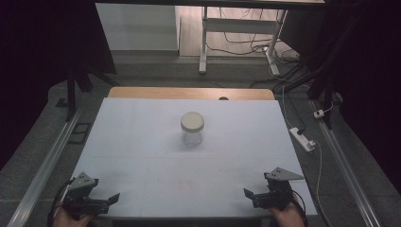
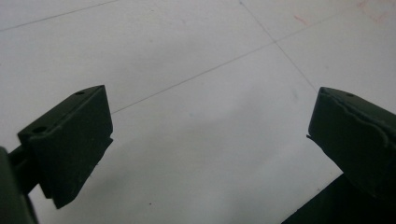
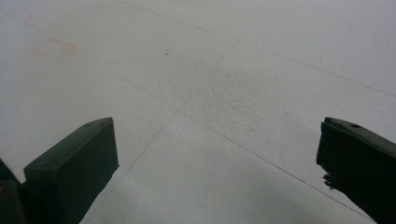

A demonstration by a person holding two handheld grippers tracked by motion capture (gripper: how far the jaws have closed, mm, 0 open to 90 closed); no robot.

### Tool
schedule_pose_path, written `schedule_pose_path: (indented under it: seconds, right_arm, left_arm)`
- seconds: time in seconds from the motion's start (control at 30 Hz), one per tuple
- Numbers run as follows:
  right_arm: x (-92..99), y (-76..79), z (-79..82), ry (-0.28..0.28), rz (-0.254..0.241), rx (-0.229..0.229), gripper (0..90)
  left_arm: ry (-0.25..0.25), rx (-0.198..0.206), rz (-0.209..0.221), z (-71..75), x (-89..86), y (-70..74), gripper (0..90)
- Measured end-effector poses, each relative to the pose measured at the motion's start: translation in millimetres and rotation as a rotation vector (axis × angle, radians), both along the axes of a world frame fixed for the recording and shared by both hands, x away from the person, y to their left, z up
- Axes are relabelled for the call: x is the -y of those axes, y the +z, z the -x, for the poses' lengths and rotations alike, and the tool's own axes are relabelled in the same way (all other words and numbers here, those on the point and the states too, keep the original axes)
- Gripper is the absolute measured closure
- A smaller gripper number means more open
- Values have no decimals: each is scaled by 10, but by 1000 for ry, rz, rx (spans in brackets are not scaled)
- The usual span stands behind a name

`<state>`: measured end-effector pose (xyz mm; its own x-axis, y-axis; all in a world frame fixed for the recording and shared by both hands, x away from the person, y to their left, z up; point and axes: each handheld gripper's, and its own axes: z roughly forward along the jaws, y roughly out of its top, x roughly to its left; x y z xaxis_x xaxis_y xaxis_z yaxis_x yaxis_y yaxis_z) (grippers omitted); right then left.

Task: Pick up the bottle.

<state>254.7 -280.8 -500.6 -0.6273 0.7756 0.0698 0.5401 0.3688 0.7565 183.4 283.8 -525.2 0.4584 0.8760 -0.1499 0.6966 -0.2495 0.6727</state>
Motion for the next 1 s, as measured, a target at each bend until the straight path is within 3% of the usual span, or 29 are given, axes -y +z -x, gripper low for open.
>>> schedule_pose_path:
  seconds: [0.23,0.5,1.0]
  right_arm:
    - [-2,-2,-5,13,-3,-6,0]
    - [-26,-5,0,47,12,-5,0]
    - [-24,0,-5,51,5,-11,0]
  left_arm:
    - [-12,6,12,6,-11,1,3]
    - [-42,10,-14,10,26,4,8]
    - [-77,-5,-40,-2,71,-4,16]
